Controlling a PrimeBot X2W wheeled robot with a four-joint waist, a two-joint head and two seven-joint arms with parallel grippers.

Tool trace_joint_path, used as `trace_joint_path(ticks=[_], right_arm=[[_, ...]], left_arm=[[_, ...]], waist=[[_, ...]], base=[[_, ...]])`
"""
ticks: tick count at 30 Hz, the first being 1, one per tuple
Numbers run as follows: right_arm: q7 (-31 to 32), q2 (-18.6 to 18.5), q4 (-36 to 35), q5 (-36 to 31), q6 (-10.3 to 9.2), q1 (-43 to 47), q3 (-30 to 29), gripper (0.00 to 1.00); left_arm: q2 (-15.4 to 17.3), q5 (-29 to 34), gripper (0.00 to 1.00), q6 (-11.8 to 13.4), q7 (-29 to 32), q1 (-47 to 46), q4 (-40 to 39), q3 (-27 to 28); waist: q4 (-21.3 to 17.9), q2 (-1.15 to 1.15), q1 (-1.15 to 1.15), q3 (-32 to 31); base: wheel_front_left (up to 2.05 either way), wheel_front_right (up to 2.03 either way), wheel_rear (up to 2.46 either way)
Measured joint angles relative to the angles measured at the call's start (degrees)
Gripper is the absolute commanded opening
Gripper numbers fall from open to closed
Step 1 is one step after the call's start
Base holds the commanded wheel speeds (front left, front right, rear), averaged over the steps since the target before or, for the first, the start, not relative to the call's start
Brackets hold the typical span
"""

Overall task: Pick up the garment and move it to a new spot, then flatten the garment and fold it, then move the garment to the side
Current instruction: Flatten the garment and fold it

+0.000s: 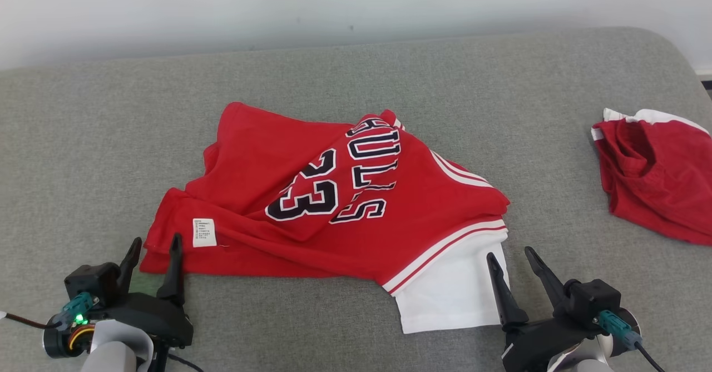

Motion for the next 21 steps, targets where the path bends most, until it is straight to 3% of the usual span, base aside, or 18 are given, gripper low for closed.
trace_joint_path(ticks=[9, 10, 11, 12, 14, 15, 16, 21], right_arm=[[0.0, 0.3, -0.1, 0.0, 0.00, -0.3, -0.1, 1.00], [0.0, 0.3, -0.1, 0.0, 0.00, -0.3, -0.1, 1.00], [0.0, 0.3, -0.1, 0.0, 0.00, -0.3, -0.1, 1.00], [0.0, 0.3, -0.1, 0.0, 0.00, -0.3, -0.2, 1.00], [0.0, 0.3, -0.1, 0.0, 0.01, -0.3, -0.2, 1.00], [0.0, 0.3, -0.1, 0.0, 0.00, -0.3, -0.2, 1.00], [0.0, 0.3, -0.1, 0.0, 0.00, -0.3, -0.3, 1.00], [0.0, 0.3, -0.1, 0.0, 0.00, -0.4, -0.6, 1.00]], left_arm=[[1.1, 0.1, 1.00, -0.1, 0.0, -1.1, 1.9, 0.5], [1.1, 0.1, 0.94, -0.1, 0.0, -1.2, 1.9, 0.6], [1.1, 0.1, 0.80, -0.1, 0.0, -1.2, 1.9, 0.8], [1.1, 0.1, 0.58, -0.1, 0.0, -1.2, 1.9, 0.8], [1.0, 0.1, 0.33, -0.1, 0.0, -1.2, 1.9, 0.9], [1.0, 0.1, 0.05, -0.1, 0.0, -1.2, 1.9, 0.9], [0.9, 0.1, 0.00, -0.1, 0.0, -1.2, 2.1, 0.9], [0.9, 0.2, 0.00, -0.2, 0.0, -1.0, 1.5, 1.5]], waist=[[-1.1, 0.00, 0.00, 0.8], [-1.2, 0.00, 0.00, 0.9], [-1.3, 0.00, 0.00, 1.0], [-1.3, 0.00, 0.00, 1.0], [-1.4, 0.00, 0.01, 1.1], [-1.4, 0.00, 0.01, 1.1], [-1.4, 0.00, 0.01, 1.1], [-1.2, 0.00, 0.00, 0.9]], base=[[0.00, 0.00, 0.00], [0.00, 0.00, 0.00], [0.00, 0.00, 0.00], [0.00, 0.00, 0.00], [0.00, 0.00, 0.00], [0.00, 0.00, 0.00], [0.00, 0.00, 0.00], [0.00, 0.00, 0.00]])
